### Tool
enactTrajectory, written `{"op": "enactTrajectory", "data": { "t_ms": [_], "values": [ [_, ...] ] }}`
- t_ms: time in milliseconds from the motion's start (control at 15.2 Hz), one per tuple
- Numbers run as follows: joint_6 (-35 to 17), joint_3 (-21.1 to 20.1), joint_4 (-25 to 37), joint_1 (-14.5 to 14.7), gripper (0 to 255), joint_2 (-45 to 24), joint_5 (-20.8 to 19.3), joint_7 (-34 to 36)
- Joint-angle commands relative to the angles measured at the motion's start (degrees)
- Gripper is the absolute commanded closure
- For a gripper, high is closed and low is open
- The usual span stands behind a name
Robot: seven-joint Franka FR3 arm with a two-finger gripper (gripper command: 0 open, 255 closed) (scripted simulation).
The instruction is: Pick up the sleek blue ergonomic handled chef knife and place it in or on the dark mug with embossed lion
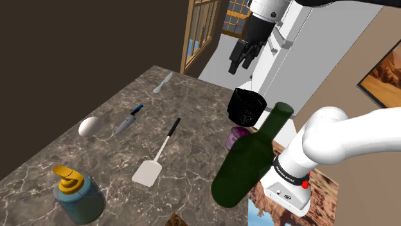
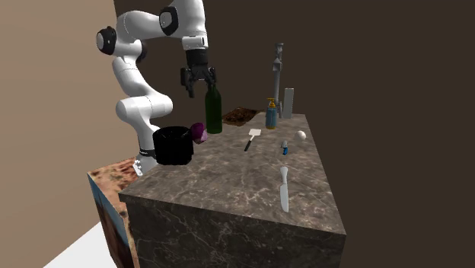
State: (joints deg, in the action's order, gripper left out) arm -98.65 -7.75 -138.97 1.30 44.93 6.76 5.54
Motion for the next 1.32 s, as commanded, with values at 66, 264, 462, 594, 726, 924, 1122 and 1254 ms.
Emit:
{"op": "enactTrajectory", "data": {
  "t_ms": [66,264,462,594,726,924,1122,1254],
  "values": [
    [-5.14,-3.8,-1.56,0.16,0,-2.62,2.63,5.74],
    [-10.16,-7.55,-1.95,0.09,0,-6.27,4.71,11.2],
    [-15.25,-11.35,-1.45,-0.29,0,-10.79,6.15,16.69],
    [-18.61,-13.93,-0.64,-0.79,0,-14.22,6.66,20.42],
    [-21.9,-16.49,0.54,-1.45,0,-17.97,6.67,24.31],
    [-26.58,-20.36,2.98,-2.84,0,-24.13,5.57,30.53],
    [-30.84,-24.07,6.2,-4.46,0,-30.93,2.72,37.53],
    [-33.3,-26.33,8.78,-5.53,0,-35.84,-0.35,42.76]
  ]
}}
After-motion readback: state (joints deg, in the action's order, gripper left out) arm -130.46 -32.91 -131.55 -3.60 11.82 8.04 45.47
